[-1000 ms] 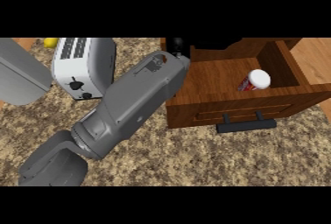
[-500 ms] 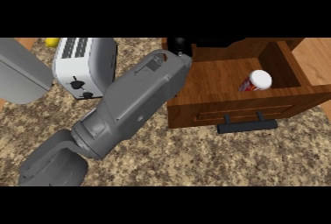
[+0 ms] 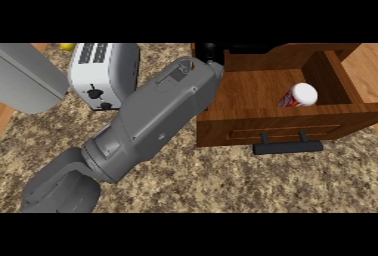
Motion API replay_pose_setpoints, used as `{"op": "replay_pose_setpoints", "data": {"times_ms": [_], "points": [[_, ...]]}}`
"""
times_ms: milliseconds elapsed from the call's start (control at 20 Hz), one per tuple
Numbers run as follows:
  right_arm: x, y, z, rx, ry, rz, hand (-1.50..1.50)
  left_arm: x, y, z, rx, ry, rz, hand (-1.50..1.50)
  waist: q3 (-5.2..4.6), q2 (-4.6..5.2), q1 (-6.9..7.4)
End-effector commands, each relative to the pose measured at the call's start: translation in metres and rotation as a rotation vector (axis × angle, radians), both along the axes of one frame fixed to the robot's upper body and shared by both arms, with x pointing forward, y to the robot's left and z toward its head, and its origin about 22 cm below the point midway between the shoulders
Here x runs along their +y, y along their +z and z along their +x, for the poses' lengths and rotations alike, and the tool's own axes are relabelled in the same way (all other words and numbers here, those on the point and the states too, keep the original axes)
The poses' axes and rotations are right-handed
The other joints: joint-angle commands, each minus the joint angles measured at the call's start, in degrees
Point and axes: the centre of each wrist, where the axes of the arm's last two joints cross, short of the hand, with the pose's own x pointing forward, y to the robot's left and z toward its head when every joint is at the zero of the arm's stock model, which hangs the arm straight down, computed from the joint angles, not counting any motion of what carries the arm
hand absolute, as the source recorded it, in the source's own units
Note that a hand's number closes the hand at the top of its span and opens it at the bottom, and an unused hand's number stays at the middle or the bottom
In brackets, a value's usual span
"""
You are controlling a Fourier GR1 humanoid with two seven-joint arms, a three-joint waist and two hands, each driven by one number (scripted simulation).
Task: Pick up the can, place it into the drawer and close the drawer
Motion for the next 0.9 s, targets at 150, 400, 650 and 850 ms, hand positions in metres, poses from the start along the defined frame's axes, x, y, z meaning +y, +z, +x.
{"op": "replay_pose_setpoints", "data": {"times_ms": [150,400,650,850], "points": [[0.033,0.009,0.032,-0.026,-0.028,-0.188,-1.5,-0.001,0.012,0.004,0.005,-0.025,-0.028,-1.5,-0.07,-0.23,2.26],[0.056,-0.007,0.059,-0.02,-0.052,-0.314,-1.5,-0.005,0.015,0.001,0.046,0.003,-0.029,-1.5,-0.03,-0.6,2.65],[0.097,-0.008,0.101,-0.074,-0.08,-0.374,-1.5,0.001,0.008,0.003,0.042,0.018,-0.021,-1.5,-0.1,-0.84,3.79],[0.088,-0.03,0.141,-0.028,-0.08,-0.509,-1.5,0.018,0.009,0.003,0.047,0.001,-0.021,-1.5,-0.08,-1.19,5.01]]}}
